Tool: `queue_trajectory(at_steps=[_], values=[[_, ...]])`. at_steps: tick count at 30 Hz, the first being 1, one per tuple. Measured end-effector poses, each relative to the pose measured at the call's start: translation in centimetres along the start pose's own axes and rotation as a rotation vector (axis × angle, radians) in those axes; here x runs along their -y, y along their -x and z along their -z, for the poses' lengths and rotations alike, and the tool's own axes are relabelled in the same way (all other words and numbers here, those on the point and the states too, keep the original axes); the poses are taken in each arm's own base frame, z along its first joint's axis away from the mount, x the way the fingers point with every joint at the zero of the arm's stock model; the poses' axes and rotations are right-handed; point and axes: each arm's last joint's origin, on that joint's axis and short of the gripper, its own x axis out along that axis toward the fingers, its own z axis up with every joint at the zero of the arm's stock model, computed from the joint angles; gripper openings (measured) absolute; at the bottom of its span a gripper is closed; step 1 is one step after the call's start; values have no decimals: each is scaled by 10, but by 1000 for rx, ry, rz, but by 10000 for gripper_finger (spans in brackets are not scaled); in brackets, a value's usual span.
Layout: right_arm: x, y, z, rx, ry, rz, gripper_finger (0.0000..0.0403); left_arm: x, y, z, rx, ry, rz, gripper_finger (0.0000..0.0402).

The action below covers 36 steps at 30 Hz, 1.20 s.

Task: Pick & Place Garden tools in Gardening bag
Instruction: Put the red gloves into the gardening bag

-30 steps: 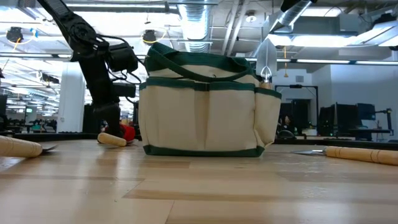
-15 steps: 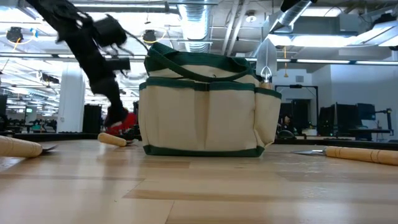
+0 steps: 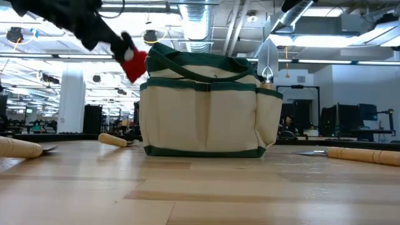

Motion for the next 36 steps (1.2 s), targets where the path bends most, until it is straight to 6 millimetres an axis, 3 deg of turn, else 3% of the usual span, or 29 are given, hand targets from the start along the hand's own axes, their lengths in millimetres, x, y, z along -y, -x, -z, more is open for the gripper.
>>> queue_trajectory(at_steps=[6,13,19,27,36], values=[[0,0,0,1,0,0,1,14,0,-13,133,25,198,3],[0,0,-1,7,-5,-2,1,39,-26,-24,180,-6,439,3],[0,0,-1,8,-6,-2,1,63,-48,-33,82,48,608,2],[0,0,-1,8,-6,-2,1,95,-62,-72,82,62,770,2],[0,0,-1,7,-5,-2,1,111,-97,-63,-41,128,800,2]])
